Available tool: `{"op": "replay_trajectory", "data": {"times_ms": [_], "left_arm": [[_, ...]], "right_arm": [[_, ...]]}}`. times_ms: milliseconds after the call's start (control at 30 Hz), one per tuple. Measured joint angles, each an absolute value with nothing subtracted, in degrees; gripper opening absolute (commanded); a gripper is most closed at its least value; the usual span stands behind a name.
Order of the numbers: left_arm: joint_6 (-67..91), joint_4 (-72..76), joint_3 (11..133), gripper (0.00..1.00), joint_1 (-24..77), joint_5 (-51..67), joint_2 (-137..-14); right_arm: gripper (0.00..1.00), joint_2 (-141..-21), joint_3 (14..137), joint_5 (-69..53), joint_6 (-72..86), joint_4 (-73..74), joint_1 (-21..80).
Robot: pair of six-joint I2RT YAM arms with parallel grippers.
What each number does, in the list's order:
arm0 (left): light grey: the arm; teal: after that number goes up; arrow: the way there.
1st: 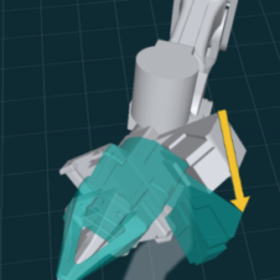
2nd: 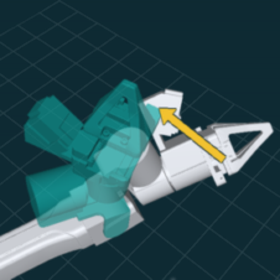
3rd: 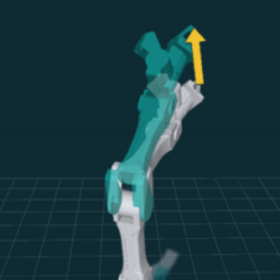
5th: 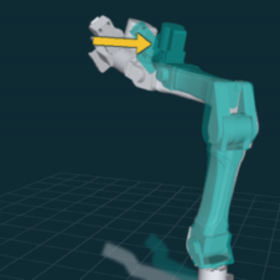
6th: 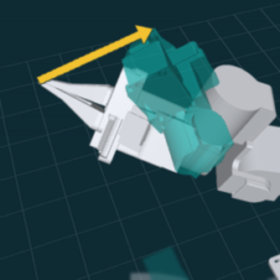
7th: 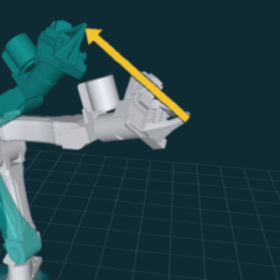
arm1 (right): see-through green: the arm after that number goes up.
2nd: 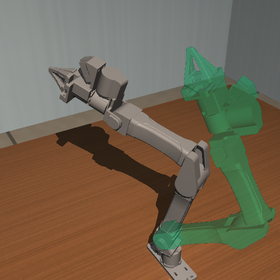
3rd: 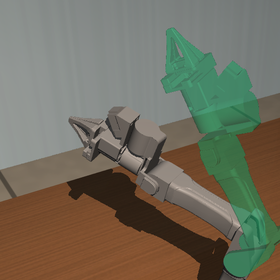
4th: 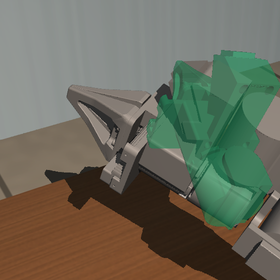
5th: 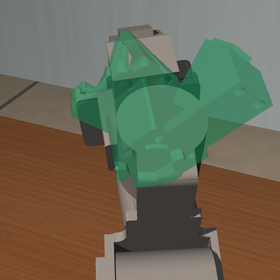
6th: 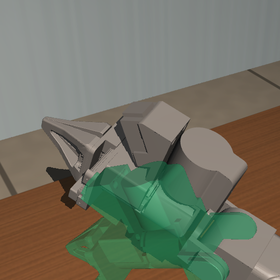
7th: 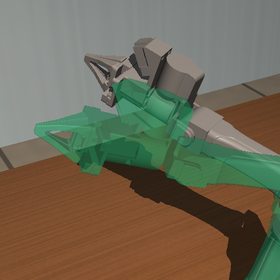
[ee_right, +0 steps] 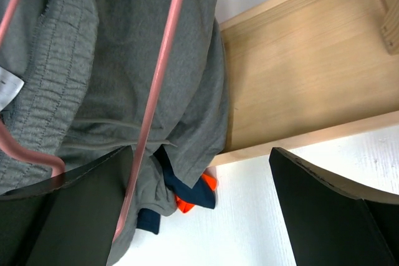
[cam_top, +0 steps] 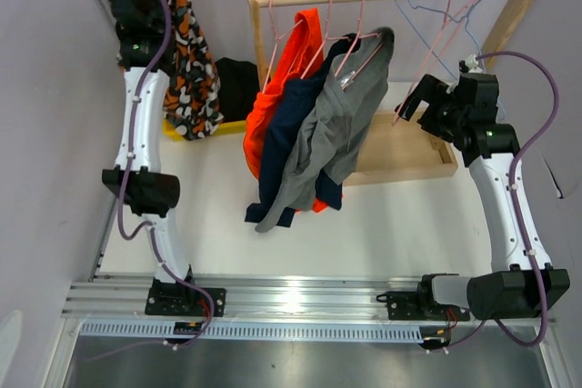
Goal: Remove the shorts from the hanger
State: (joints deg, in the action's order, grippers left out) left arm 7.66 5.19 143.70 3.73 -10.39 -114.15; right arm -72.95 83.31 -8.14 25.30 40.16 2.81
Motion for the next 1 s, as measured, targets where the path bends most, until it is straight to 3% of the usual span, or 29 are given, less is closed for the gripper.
{"op": "replay_trajectory", "data": {"times_ms": [133,267,333,367,400,433,467,567,733,1000], "left_arm": [[7.7,15.7,142.6,0.0,4.3,-10.3,-119.8],[8.1,25.3,127.4,0.0,4.5,-10.8,-118.6],[9.1,28.0,117.6,0.08,4.6,-12.1,-117.6],[9.6,29.1,112.5,0.18,4.6,-12.7,-117.4],[10.3,29.4,107.4,0.56,4.6,-13.6,-116.9],[11.4,29.3,102.9,0.82,4.6,-14.1,-116.8],[12.6,28.9,98.8,0.96,4.5,-14.6,-116.8],[15.7,26.4,90.7,0.99,4.1,-14.5,-116.7],[16.8,14.9,91.9,0.99,3.2,-12.6,-114.3],[18.0,-6.5,98.5,0.99,3.0,-10.1,-93.8]], "right_arm": [[0.99,-73.4,83.0,-8.2,25.4,39.5,3.6],[0.99,-73.5,83.0,-8.3,25.5,39.3,4.4],[0.99,-73.6,83.0,-8.4,25.5,39.2,4.8],[0.99,-73.7,83.0,-8.3,25.5,39.1,5.0],[0.99,-73.7,83.0,-8.3,25.5,39.0,5.2],[0.99,-73.8,83.0,-8.3,25.5,39.1,5.4],[0.99,-73.8,83.0,-8.2,25.7,39.1,5.6],[0.99,-73.7,83.1,-8.1,25.9,39.1,6.3],[0.99,-72.3,83.1,-7.4,26.0,40.2,7.1],[0.99,-64.1,83.1,-5.5,27.2,44.0,7.7]]}}
